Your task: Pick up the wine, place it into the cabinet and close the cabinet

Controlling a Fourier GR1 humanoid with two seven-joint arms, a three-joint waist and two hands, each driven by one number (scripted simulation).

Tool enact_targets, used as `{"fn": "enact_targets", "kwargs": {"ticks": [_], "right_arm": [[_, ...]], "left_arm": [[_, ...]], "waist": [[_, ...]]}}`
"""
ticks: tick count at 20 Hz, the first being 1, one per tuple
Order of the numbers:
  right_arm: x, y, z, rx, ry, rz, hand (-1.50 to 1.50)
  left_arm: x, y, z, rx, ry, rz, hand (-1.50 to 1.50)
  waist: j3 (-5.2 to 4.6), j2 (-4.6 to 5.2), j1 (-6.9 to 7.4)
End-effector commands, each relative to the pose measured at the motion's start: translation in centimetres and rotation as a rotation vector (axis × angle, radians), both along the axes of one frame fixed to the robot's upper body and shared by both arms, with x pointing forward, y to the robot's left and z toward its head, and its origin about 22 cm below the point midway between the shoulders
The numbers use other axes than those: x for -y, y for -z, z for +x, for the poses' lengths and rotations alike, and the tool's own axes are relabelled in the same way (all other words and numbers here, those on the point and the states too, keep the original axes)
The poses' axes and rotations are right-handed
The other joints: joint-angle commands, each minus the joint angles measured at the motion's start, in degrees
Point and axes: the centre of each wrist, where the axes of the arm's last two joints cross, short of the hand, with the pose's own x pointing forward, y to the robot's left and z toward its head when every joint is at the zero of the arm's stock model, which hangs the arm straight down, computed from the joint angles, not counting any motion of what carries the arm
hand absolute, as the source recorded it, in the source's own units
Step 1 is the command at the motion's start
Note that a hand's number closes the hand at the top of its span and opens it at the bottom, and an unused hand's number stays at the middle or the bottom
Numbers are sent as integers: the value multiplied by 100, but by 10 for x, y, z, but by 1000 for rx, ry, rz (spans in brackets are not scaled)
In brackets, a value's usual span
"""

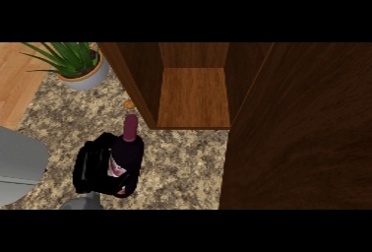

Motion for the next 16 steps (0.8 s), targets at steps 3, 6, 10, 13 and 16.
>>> {"fn": "enact_targets", "kwargs": {"ticks": [3,6,10,13,16], "right_arm": [[9,-27,-35,32,-57,62,-150],[14,-21,-31,46,-36,59,-150],[14,-34,-44,46,-65,45,-150],[10,-30,-39,39,-49,53,-150],[16,-23,-36,43,-55,71,-150]], "left_arm": [[47,-66,3,34,13,9,150],[65,-90,-5,22,15,21,150],[99,-110,10,-2,20,-4,150],[115,-132,24,-50,-25,-7,150],[123,-123,28,-71,-31,12,150]], "waist": [[-4,18,-34],[0,31,-53],[-11,42,-132],[-10,46,-154],[-7,60,-132]]}}
